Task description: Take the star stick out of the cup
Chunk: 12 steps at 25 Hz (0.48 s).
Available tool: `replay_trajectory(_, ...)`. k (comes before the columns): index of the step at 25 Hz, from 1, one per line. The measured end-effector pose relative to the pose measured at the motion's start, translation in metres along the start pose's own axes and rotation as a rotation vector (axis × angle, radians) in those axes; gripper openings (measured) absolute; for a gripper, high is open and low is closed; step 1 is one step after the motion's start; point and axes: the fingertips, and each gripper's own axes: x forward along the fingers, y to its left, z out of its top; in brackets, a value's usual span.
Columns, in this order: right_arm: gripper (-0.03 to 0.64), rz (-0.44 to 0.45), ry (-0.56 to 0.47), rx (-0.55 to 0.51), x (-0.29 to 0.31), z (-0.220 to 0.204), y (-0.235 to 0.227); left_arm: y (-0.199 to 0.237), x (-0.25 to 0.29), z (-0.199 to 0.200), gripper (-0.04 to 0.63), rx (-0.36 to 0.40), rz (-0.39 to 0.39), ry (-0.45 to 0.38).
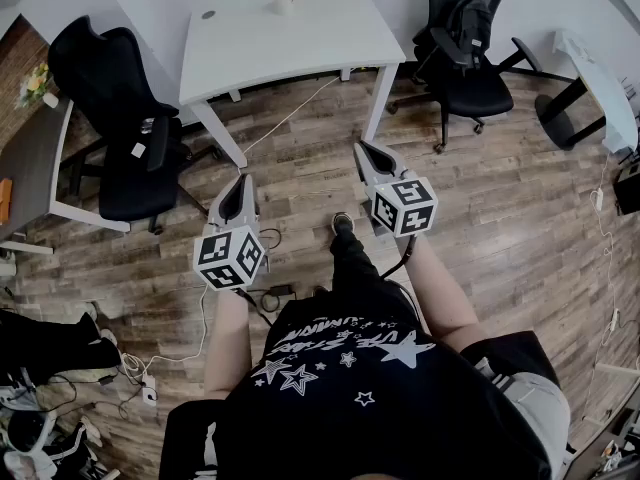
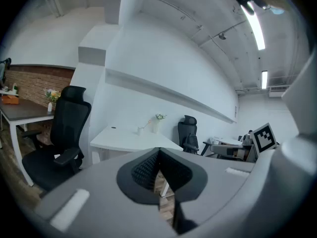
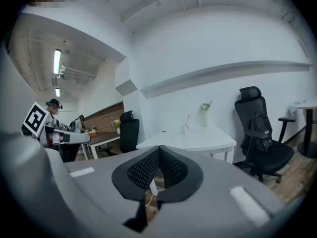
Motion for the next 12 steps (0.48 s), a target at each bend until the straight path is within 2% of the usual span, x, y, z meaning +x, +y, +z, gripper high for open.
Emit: replay_trajectory(12, 0.014, -0.004, 0.008, 0.007, 0.012, -0.001, -0.015, -0.001, 0.019, -0.004, 0.003, 0.003, -0.008, 0.014)
